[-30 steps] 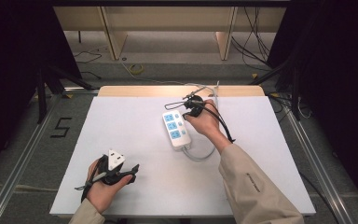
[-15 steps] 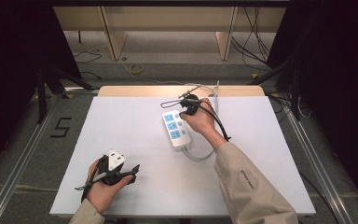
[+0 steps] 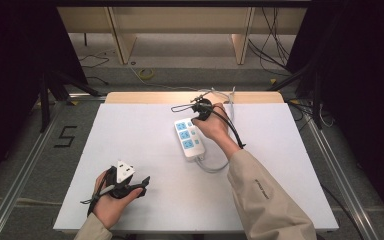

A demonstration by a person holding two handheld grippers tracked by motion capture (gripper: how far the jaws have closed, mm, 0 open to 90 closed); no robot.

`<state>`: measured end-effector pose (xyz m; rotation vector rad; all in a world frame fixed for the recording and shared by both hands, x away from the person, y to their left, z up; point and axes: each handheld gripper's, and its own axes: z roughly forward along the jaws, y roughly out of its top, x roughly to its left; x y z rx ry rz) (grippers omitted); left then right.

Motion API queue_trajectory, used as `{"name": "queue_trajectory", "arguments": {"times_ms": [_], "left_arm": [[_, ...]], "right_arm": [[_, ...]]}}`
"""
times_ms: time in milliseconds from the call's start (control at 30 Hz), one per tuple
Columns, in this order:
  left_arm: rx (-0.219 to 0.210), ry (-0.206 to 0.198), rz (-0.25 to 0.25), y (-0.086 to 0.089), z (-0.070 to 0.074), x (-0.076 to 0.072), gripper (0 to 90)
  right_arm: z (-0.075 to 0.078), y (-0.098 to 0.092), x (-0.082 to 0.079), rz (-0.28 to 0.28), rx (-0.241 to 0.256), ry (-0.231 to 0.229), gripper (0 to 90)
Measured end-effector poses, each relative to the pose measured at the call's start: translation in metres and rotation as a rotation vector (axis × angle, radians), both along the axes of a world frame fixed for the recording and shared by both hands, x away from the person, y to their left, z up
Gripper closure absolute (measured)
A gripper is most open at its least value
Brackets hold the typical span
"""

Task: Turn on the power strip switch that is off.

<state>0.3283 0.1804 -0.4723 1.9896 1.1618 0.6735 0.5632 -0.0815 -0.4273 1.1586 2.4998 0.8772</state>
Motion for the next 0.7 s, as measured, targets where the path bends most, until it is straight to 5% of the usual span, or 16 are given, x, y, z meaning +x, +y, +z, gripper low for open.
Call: {"name": "queue_trajectory", "arguments": {"times_ms": [700], "left_arm": [[0.002, -0.001, -0.003, -0.0002, 0.0001, -0.0001, 30.4]], "right_arm": [[-0.0062, 0.0057, 0.0062, -0.008, -0.013, 0.009, 90.0]]}}
